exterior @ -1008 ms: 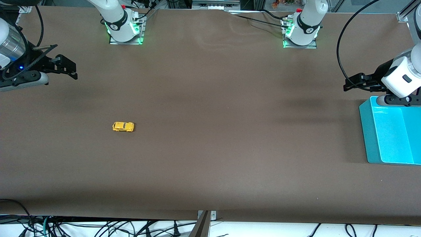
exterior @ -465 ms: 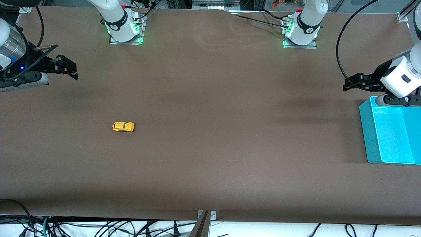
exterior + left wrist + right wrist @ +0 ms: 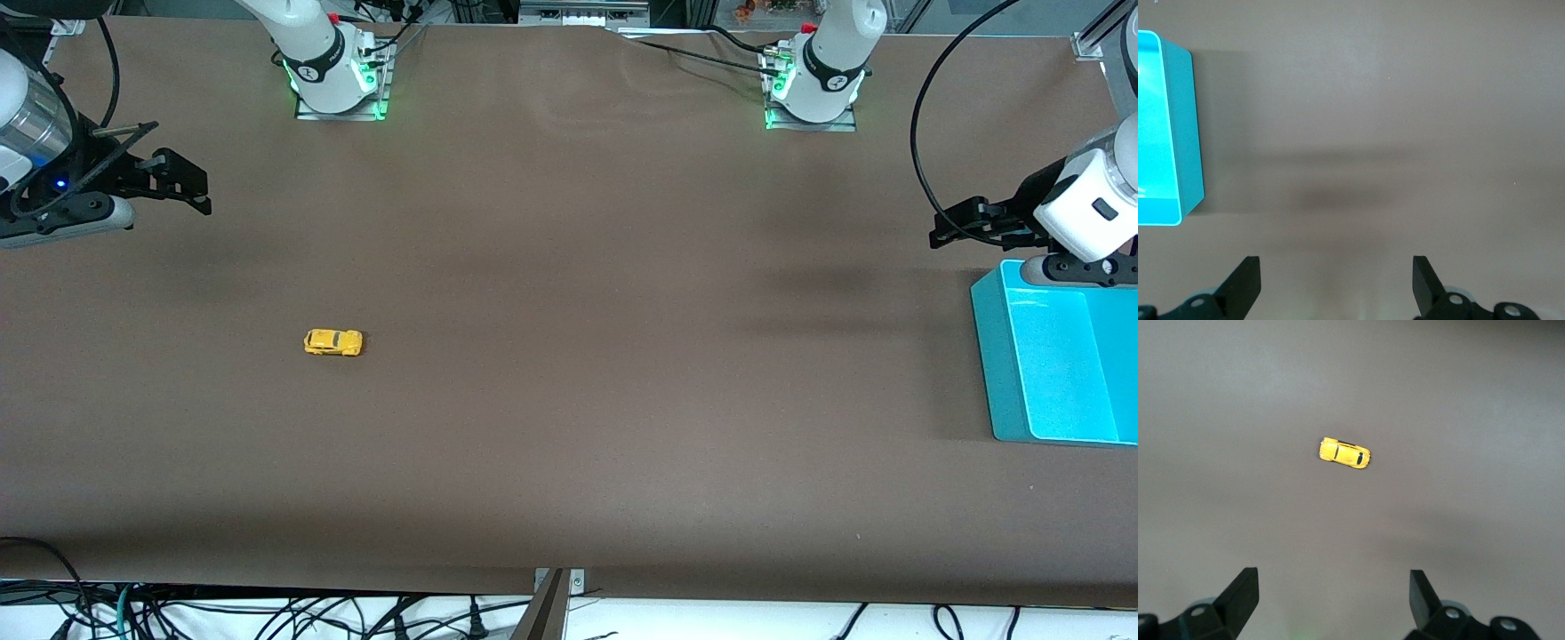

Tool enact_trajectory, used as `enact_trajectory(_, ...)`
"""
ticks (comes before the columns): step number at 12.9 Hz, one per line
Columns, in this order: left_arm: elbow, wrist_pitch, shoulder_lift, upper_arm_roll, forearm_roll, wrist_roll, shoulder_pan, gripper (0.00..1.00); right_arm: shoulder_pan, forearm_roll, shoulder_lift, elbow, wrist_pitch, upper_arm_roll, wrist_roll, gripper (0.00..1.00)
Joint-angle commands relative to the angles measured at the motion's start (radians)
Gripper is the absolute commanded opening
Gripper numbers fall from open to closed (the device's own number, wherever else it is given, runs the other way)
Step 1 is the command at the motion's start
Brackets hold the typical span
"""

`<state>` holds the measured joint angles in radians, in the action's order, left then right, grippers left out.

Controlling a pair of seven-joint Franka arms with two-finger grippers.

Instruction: Wind and store yellow beetle car

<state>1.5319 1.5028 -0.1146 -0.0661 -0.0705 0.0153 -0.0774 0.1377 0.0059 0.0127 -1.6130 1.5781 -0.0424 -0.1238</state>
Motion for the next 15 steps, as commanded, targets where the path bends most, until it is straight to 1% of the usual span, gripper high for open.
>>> enact_trajectory(1, -0.032, -0.004, -0.017, 0.002, 0.012, -0.018, 0.002, 1.0, 0.003, 0.017, -0.016, -0.024, -0.006, 0.001, -0.032, 1.0)
enact_trajectory(5, -0.032, -0.004, -0.017, 0.002, 0.012, -0.018, 0.001, 1.0, 0.003, 0.014, -0.002, -0.063, 0.011, 0.006, -0.077, 1.0)
enact_trajectory(6, -0.032, -0.004, -0.017, 0.002, 0.012, -0.018, 0.002, 1.0, 0.003, 0.014, 0.007, -0.076, 0.026, 0.019, -0.101, 1.0)
enact_trajectory(9, -0.032, -0.004, -0.017, 0.002, 0.012, -0.018, 0.004, 1.0, 0.003, 0.003, 0.03, -0.096, 0.066, 0.03, -0.202, 1.0)
enact_trajectory(10, -0.032, -0.004, -0.017, 0.002, 0.012, -0.018, 0.004, 1.0, 0.003, -0.004, 0.041, -0.105, 0.082, 0.032, -0.264, 1.0)
enact_trajectory(12, -0.032, -0.004, -0.017, 0.002, 0.012, -0.018, 0.001, 1.0, 0.003, -0.03, 0.053, -0.14, 0.153, 0.038, -0.402, 1.0)
enact_trajectory(15, -0.032, -0.004, -0.025, 0.002, 0.012, -0.017, 0.004, 1.0, 0.003, -0.055, 0.099, -0.175, 0.241, 0.038, -0.624, 1.0)
